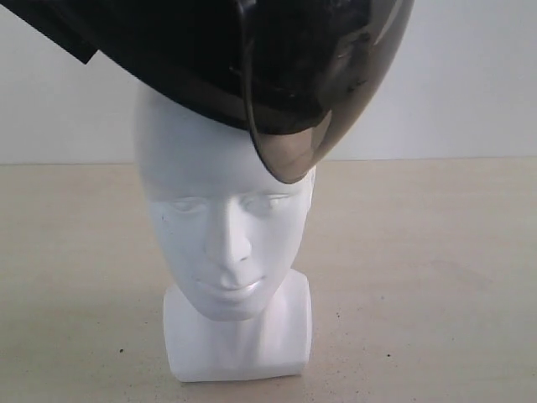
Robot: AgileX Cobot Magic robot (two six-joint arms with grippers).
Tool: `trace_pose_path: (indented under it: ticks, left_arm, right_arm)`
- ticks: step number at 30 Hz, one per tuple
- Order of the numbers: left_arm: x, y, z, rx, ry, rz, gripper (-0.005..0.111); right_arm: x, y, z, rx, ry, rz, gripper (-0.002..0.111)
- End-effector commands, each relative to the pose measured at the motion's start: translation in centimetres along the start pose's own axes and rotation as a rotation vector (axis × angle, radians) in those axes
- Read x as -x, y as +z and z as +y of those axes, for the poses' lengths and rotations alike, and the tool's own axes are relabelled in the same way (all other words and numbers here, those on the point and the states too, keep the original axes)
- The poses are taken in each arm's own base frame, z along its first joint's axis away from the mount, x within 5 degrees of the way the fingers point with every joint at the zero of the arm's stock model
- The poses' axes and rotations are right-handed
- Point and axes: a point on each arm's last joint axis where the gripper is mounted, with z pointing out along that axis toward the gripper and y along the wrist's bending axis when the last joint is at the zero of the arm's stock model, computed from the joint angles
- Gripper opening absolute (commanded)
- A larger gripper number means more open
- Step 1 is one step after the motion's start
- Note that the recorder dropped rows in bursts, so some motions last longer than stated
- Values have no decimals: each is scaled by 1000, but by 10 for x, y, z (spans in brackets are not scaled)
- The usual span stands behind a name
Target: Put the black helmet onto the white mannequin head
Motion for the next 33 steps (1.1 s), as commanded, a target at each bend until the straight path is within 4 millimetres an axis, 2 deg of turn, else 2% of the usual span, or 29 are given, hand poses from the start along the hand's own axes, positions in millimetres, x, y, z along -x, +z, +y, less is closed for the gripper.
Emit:
trace_pose_path:
  ticks: [1,11,25,33]
  left_arm:
    - [2,-2,-1,16,64,-8,4]
    - [5,-2,14,63,60,0,4]
    - [22,-8,11,87,119,-68,4]
    - [23,-9,15,135,131,-64,4]
  right_arm:
    - [1,0,0,3,1,-11,0]
    - [1,0,0,3,1,-11,0]
    - [1,0,0,3,1,-11,0]
    - [1,0,0,3,1,-11,0]
